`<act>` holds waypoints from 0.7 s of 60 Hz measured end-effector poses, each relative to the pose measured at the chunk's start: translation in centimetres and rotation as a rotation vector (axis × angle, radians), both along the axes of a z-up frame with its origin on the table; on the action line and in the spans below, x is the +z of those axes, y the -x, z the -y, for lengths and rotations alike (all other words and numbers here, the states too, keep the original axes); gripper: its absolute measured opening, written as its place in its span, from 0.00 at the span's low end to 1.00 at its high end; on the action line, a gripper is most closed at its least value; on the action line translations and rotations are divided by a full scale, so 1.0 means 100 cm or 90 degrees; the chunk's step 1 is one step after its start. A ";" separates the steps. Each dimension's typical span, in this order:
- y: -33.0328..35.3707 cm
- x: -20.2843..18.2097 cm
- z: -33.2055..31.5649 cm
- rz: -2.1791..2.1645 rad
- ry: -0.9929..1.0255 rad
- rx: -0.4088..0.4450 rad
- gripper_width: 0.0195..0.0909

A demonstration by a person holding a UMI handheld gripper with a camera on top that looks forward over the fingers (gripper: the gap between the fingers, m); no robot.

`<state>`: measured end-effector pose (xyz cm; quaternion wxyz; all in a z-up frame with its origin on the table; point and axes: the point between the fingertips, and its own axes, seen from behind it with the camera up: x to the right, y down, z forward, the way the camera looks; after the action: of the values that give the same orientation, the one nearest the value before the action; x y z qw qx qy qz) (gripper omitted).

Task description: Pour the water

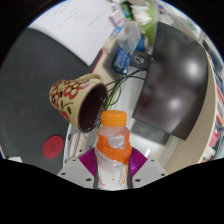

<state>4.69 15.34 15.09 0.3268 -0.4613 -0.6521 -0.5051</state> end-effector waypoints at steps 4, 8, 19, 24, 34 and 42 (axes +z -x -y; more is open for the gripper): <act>0.000 0.011 0.007 -0.093 -0.006 -0.026 0.26; -0.003 0.022 0.016 -0.210 -0.006 -0.058 0.26; -0.009 0.025 0.035 -0.615 0.034 -0.174 0.26; -0.021 0.022 0.034 -0.798 0.039 -0.232 0.26; -0.053 0.006 0.021 -1.047 0.029 -0.293 0.26; -0.062 -0.017 0.008 -1.160 0.062 -0.315 0.26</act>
<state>10.87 14.59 13.36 0.5744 -0.8167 -0.0500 0.0228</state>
